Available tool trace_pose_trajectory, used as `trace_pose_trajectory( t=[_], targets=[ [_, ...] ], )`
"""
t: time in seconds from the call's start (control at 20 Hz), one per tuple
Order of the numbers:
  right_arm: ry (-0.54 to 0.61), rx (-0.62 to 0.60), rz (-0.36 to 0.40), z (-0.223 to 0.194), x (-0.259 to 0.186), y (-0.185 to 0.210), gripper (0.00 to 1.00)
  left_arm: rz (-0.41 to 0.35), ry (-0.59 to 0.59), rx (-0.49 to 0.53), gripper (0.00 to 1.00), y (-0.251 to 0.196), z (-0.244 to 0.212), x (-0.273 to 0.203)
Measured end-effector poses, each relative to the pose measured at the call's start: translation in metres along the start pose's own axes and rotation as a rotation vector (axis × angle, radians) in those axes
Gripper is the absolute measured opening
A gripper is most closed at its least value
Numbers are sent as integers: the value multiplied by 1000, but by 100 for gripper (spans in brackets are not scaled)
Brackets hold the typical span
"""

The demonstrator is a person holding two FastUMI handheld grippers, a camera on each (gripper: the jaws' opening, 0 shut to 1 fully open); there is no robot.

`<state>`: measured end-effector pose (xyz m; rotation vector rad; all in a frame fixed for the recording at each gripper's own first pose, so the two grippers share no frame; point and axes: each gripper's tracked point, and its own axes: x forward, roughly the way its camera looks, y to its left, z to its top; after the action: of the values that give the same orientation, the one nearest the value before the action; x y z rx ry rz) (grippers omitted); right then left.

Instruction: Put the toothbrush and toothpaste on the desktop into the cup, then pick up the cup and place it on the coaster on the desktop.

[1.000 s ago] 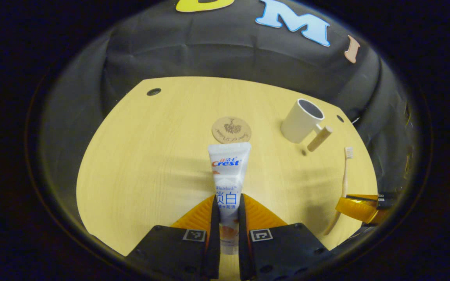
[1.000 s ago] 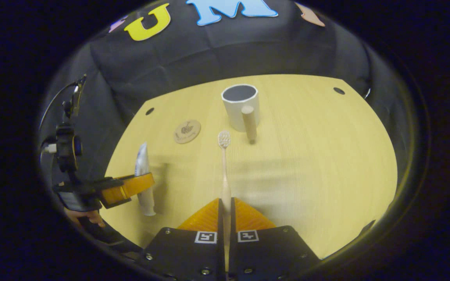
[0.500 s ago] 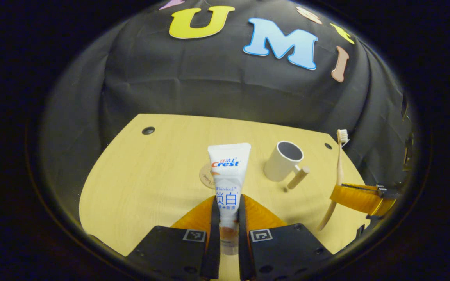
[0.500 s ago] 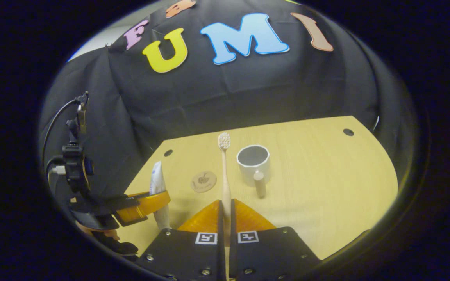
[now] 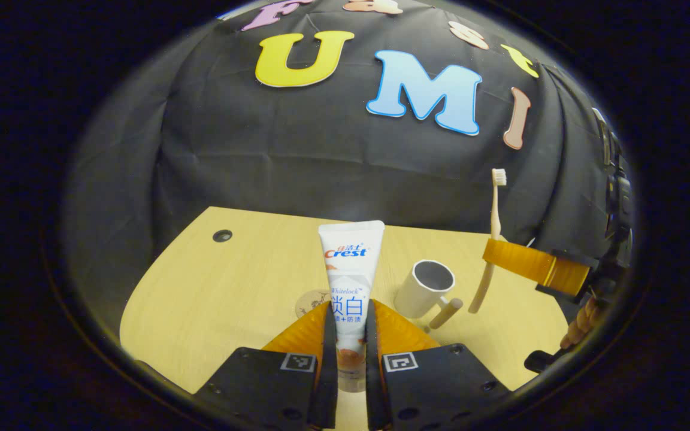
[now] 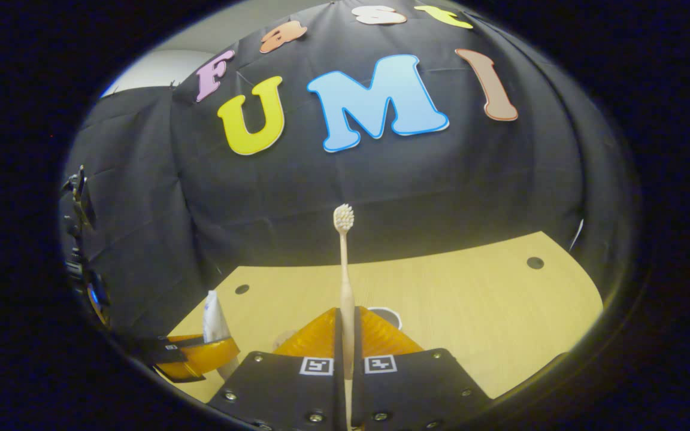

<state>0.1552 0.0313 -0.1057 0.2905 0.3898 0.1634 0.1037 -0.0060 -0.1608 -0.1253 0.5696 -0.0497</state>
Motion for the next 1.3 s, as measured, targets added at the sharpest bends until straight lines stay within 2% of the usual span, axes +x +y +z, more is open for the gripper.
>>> trace_pose_trajectory(
  t=[0.1,0.35,0.6,0.75,1.05,1.15,1.2,1.3],
  targets=[
    [-27,-11,-12,10,22,-7,4,2,-17,-15,27,0,4,5],
    [-12,-30,-17,6,63,-15,4,6,-4,-43,27,3,-1,10],
    [80,-66,-22,-29,93,-23,5,30,14,-54,27,10,-5,15],
    [161,-64,-33,-53,94,-30,5,33,26,-56,27,8,-9,18],
    [204,-83,-42,-63,90,-36,8,23,28,-52,27,1,-9,19],
    [205,-91,-29,-60,84,-34,5,22,29,-50,27,-1,-9,18],
    [207,-98,-34,-60,81,-35,23,23,27,-50,27,-3,-9,18],
    [201,-105,-34,-59,75,-35,36,19,20,-51,27,-5,-6,18]
  ],
)
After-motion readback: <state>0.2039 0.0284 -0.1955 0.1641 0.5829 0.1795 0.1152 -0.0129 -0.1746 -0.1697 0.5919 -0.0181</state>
